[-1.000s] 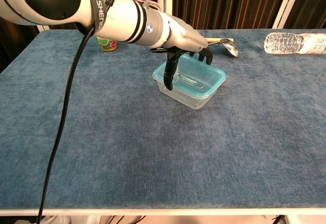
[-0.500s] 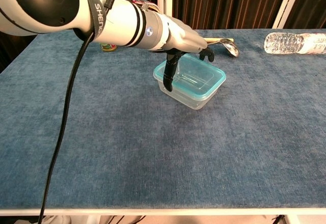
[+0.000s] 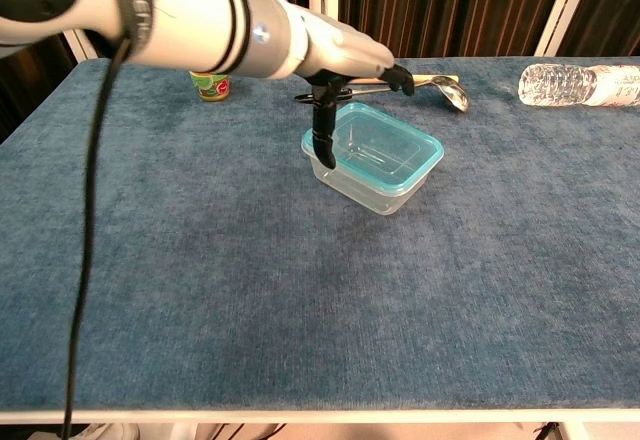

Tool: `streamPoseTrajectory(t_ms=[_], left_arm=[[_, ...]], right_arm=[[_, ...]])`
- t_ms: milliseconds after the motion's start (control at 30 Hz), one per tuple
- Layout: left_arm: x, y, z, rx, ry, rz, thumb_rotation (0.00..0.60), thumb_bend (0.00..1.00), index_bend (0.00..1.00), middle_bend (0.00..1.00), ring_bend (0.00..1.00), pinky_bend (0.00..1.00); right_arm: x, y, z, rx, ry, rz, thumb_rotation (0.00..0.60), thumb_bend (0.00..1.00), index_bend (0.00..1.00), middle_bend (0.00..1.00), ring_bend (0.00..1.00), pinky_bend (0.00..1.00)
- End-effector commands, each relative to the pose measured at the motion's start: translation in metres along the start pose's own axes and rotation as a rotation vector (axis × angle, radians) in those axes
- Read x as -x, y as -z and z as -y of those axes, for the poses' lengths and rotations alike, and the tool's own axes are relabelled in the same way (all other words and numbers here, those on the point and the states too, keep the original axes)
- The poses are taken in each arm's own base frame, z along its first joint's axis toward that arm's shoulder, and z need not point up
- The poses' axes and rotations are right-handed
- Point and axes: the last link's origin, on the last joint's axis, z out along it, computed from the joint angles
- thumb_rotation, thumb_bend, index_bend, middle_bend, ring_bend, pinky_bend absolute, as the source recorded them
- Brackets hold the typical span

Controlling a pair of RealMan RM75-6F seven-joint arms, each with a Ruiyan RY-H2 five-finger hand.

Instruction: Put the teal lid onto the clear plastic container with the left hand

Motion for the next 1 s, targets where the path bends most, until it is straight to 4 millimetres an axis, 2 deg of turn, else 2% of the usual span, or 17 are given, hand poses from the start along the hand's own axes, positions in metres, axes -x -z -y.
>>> streamPoseTrajectory(t_ms=[33, 100, 300, 633, 800, 1000], left_arm=[[0.004, 0.013, 0.012, -0.018, 0.069, -0.034, 0.469, 0.0, 0.14, 0.12, 0.01, 0.08], [0.011, 0.015, 0.015, -0.017, 0.081, -0.026, 0.429, 0.0, 0.17, 0.13, 0.01, 0.08], [0.029, 0.015, 0.015, -0.009, 0.062, 0.005, 0.426, 0.0, 0.17, 0.14, 0.01, 0.08], [0.043, 0.011, 0.01, -0.002, 0.03, 0.033, 0.422, 0.0, 0.17, 0.14, 0.01, 0.08], [0.042, 0.011, 0.01, -0.005, 0.032, 0.025, 0.425, 0.0, 0.17, 0.14, 0.01, 0.09], [0.031, 0.024, 0.012, 0.005, 0.046, -0.034, 0.421, 0.0, 0.17, 0.14, 0.01, 0.09]], right_arm=[[0.001, 0.0, 0.0, -0.002, 0.0, 0.001, 0.6, 0.22, 0.0, 0.17, 0.0, 0.0], [0.002, 0.0, 0.0, -0.004, -0.002, 0.002, 0.6, 0.22, 0.0, 0.17, 0.0, 0.0], [0.003, 0.0, -0.001, -0.004, -0.004, -0.001, 0.6, 0.22, 0.0, 0.17, 0.0, 0.0], [0.003, 0.003, -0.001, 0.002, -0.001, -0.005, 0.6, 0.22, 0.0, 0.17, 0.0, 0.0], [0.003, 0.004, -0.001, 0.003, 0.0, -0.009, 0.6, 0.22, 0.0, 0.17, 0.0, 0.0], [0.001, 0.004, 0.001, -0.002, 0.001, -0.015, 0.6, 0.22, 0.0, 0.17, 0.0, 0.0]])
